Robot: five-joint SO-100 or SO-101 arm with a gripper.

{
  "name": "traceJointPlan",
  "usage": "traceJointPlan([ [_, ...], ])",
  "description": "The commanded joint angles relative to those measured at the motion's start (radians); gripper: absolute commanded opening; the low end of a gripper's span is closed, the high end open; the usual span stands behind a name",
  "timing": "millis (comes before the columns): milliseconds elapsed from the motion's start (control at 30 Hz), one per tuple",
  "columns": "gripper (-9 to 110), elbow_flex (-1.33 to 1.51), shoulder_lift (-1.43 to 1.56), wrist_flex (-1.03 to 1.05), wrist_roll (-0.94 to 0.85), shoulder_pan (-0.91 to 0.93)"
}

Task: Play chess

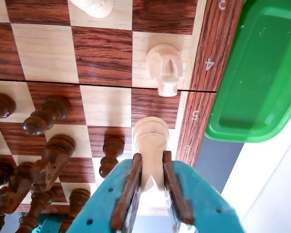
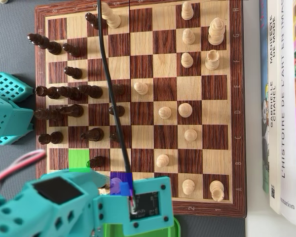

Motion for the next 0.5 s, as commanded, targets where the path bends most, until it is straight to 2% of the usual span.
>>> traceJointPlan([
  [0, 1, 0.009, 0.080, -0.002, -0.003, -0.015],
  [467, 1, 0.126, 0.275, 0.000, 0.006, -0.048],
])
